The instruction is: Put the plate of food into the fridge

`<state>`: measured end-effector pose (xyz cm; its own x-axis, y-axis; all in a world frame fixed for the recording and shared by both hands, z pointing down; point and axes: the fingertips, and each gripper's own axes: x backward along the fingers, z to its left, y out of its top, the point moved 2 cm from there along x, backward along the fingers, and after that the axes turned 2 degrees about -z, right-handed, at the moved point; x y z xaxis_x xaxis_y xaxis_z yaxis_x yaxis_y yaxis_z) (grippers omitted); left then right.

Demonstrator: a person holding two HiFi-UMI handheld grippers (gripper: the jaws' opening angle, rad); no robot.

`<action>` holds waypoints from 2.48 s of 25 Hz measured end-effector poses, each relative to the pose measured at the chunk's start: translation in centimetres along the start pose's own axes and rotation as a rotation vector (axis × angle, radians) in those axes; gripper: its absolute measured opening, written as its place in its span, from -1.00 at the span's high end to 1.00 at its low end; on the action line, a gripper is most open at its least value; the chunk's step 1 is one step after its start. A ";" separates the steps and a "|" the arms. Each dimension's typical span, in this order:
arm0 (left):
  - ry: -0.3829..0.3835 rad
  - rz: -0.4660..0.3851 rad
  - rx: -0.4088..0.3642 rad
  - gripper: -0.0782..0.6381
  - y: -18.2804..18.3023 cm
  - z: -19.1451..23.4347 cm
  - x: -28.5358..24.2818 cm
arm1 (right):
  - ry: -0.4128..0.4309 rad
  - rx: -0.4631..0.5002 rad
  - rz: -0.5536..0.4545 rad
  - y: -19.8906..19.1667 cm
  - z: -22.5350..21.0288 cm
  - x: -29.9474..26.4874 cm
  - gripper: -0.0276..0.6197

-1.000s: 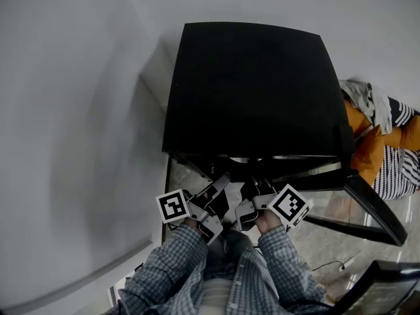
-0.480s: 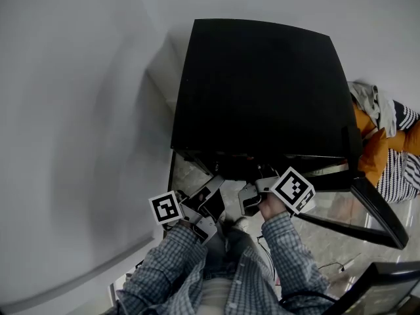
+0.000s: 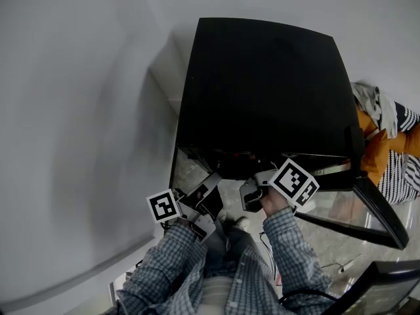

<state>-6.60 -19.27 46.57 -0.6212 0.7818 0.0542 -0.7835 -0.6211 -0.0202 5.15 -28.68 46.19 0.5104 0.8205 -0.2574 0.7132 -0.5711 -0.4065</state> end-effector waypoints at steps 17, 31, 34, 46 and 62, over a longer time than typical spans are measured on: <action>0.009 0.021 0.016 0.62 -0.1 0.0 -0.1 | -0.112 0.194 0.074 -0.8 -0.7 1.5 0.68; 0.065 0.061 -0.068 0.62 -1.3 0.1 -0.1 | -0.099 0.326 0.104 -1.4 -1.5 2.6 0.47; 0.067 0.071 -0.091 0.62 -1.5 0.1 -0.2 | -0.090 0.380 0.113 -1.5 -1.4 3.0 0.35; 0.132 0.137 -0.440 0.69 -1.7 -1.6 -0.7 | -0.061 0.477 0.036 -1.4 -0.8 8.1 0.36; 0.137 0.273 -1.148 0.76 -5.4 -6.2 -2.7 | -0.005 0.820 -0.105 -0.4 2.9 13.6 0.90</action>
<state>-0.86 -17.68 40.32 -0.7119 0.6742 -0.1964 -0.1397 -0.4101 -0.9013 10.41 -17.15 40.33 0.4569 0.8699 -0.1860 0.1789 -0.2947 -0.9387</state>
